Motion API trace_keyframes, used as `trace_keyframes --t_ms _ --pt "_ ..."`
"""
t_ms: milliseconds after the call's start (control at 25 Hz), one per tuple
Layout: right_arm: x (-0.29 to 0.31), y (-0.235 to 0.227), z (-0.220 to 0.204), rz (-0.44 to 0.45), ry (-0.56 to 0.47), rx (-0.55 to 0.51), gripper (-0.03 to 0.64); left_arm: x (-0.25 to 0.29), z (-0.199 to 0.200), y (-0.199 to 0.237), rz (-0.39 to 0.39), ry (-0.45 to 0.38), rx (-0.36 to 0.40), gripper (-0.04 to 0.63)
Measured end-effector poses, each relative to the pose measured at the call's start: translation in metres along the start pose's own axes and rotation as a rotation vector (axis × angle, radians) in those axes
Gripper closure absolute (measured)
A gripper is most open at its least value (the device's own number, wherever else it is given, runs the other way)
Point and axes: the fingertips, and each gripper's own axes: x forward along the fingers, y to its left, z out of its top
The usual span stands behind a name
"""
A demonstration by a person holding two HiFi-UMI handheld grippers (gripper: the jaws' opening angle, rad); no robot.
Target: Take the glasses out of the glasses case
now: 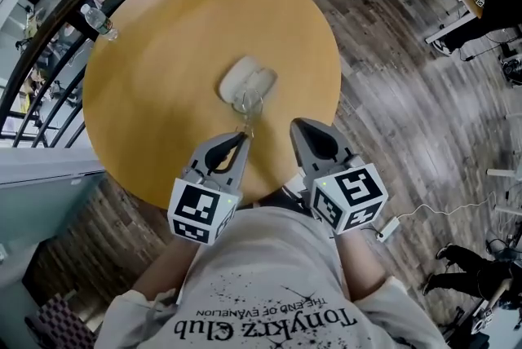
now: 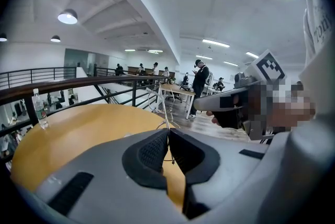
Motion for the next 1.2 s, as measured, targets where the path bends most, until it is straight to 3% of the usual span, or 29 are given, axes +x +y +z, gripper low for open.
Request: trace_keyframes --t_ms 280,1200 --pt "0.002 0.004 0.005 0.029 0.010 0.046 0.592 -0.003 0.004 0.003 -0.006 -0.015 -0.004 0.561" --pt "-0.002 0.003 0.011 0.054 0.008 0.041 0.592 -0.005 0.006 0.002 -0.005 -0.018 -0.002 0.561"
